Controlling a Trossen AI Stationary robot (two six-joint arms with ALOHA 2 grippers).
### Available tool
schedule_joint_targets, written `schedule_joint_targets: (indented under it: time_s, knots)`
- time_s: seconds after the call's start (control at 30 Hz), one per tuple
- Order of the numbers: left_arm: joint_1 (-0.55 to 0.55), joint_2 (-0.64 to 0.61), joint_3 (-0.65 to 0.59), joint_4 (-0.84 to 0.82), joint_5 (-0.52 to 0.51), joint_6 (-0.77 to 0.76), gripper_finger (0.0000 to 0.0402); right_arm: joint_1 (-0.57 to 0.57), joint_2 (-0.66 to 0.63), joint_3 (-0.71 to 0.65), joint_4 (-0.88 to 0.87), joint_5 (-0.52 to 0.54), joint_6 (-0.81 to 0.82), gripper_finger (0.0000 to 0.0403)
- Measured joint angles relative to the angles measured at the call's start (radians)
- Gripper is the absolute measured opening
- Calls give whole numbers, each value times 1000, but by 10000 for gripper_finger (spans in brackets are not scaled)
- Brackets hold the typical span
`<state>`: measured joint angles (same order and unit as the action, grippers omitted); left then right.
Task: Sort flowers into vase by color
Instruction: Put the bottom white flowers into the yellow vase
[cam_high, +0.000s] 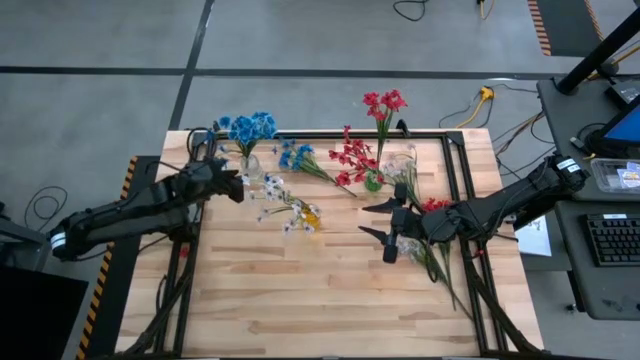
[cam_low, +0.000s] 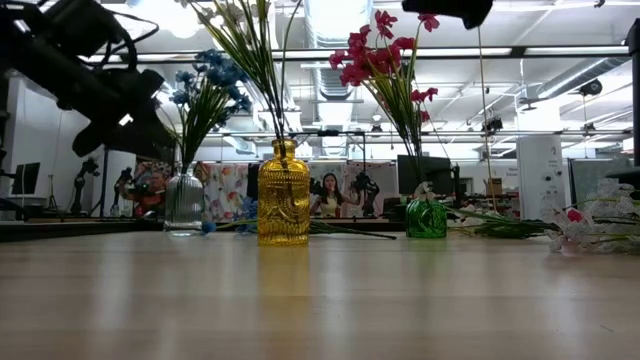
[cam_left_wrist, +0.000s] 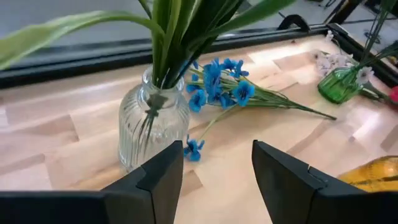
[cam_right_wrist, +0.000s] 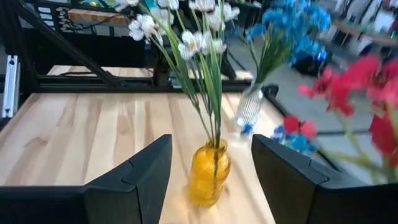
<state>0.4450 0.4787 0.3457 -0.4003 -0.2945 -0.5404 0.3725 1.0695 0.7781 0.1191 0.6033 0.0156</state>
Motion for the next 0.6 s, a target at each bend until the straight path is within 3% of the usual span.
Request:
schedule_joint_targets:
  time_s: [0.4,0.6]
  knots:
    - [-95,0,147,-362,9,-184,166,0,0,0,-231,-36,315,215]
    - [-153,-2,171,-419,9,-233,166,0,0,0,-274,-75,380,215]
